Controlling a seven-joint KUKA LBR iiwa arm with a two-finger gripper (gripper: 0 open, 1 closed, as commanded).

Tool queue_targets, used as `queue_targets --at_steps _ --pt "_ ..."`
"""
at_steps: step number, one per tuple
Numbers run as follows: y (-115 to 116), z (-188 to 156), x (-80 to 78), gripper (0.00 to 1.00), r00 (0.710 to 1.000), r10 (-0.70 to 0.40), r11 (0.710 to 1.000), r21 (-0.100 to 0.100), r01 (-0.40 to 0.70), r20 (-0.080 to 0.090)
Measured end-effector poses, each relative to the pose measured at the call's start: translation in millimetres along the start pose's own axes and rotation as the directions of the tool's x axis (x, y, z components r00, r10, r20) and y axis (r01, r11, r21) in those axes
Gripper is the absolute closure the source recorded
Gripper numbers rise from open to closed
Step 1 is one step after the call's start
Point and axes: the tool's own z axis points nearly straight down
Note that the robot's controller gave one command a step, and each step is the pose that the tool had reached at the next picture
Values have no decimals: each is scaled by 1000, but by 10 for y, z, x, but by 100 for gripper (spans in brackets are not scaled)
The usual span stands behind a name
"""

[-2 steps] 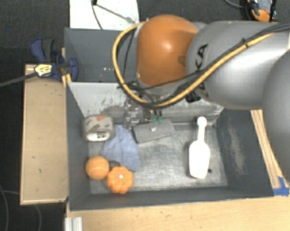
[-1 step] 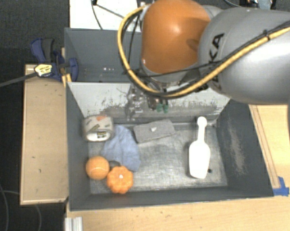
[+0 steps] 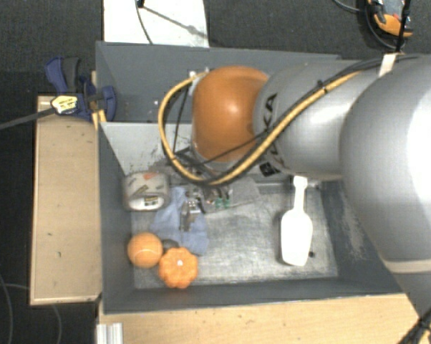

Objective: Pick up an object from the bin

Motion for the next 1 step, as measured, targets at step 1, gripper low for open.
queue_targets --at_steps 1 --pt "-5 51 16 0 1000 -1 1000 0 1 -4"
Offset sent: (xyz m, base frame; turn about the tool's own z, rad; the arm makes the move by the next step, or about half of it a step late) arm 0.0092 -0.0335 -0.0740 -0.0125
